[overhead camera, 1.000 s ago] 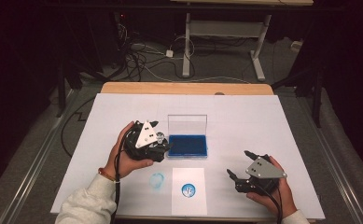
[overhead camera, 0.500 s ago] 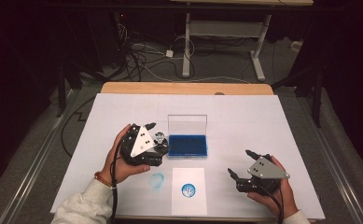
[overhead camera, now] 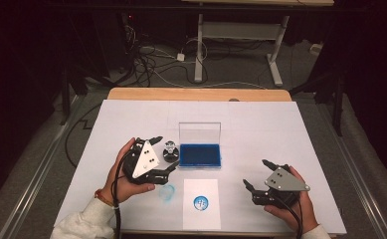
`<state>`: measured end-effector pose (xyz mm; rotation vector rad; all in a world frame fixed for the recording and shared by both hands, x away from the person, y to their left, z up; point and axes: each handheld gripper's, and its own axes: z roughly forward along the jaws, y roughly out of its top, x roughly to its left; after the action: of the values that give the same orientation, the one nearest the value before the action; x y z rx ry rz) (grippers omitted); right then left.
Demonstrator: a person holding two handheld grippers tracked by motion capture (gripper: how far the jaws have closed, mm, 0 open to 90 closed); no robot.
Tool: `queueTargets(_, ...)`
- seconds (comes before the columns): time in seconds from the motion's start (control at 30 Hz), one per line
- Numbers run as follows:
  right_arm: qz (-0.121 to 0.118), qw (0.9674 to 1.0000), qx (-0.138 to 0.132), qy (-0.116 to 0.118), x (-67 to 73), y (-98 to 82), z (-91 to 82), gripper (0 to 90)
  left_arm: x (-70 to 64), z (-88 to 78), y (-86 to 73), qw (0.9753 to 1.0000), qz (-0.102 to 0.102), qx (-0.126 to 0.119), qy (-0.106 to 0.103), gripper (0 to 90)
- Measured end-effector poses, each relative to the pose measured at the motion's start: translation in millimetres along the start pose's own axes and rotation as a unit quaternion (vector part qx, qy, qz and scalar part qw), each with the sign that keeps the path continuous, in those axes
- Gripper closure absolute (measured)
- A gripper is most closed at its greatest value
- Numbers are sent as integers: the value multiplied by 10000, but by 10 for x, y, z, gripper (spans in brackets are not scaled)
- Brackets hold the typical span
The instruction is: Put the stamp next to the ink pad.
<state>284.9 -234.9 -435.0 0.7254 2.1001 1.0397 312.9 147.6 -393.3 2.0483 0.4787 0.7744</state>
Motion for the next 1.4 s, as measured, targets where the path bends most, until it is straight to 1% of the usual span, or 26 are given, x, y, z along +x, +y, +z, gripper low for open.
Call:
queueTargets(0.1,11,10000,0,-5,0,1,-5,183,-7,-35,-26,10000,1,-17,33,165)
queueTargets(0.2,25,10000,-4,-10,1,1,-9,182,-10,-70,-52,10000,41,18,64,165)
queueTargets(0.27,23,10000,-6,-15,3,-1,-11,182,-13,-91,-78,10000,25,6,93,164)
queueTargets(0.33,20,10000,-12,-16,4,-3,-15,182,-16,-107,-108,9999,43,25,91,164)
queueTargets(0.43,29,10000,-12,-36,5,-5,-20,182,-28,-130,-155,9999,72,35,141,164)
queueTargets(0.47,32,10000,-12,-36,6,-6,-23,182,-31,-133,-175,9998,80,33,175,164)
queueTargets(0.57,18,10000,-4,-56,7,-12,-31,182,-41,-135,-240,9998,59,66,159,165)
queueTargets(0.63,26,10000,5,-72,8,-16,-38,182,-49,-141,-280,9997,75,93,191,165)
queueTargets(0.77,21,10000,-6,-93,14,-21,-56,182,-56,-159,-367,9996,36,148,223,165)
queueTargets(1.0,69,9999,35,-92,19,-42,-76,180,-82,-194,-548,9990,55,332,282,165)
queueTargets(1.03,61,9999,28,-100,15,-44,-79,179,-85,-200,-573,9988,79,362,324,164)
queueTargets(1.1,86,9999,43,-114,12,-48,-85,178,-93,-218,-632,9985,65,306,439,165)
queueTargets(1.27,105,9998,54,-132,9,-58,-85,173,-92,-244,-763,9985,18,427,344,164)
queueTargets(1.4,132,9998,85,-148,7,-71,-81,172,-79,-263,-880,9975,-64,622,315,164)
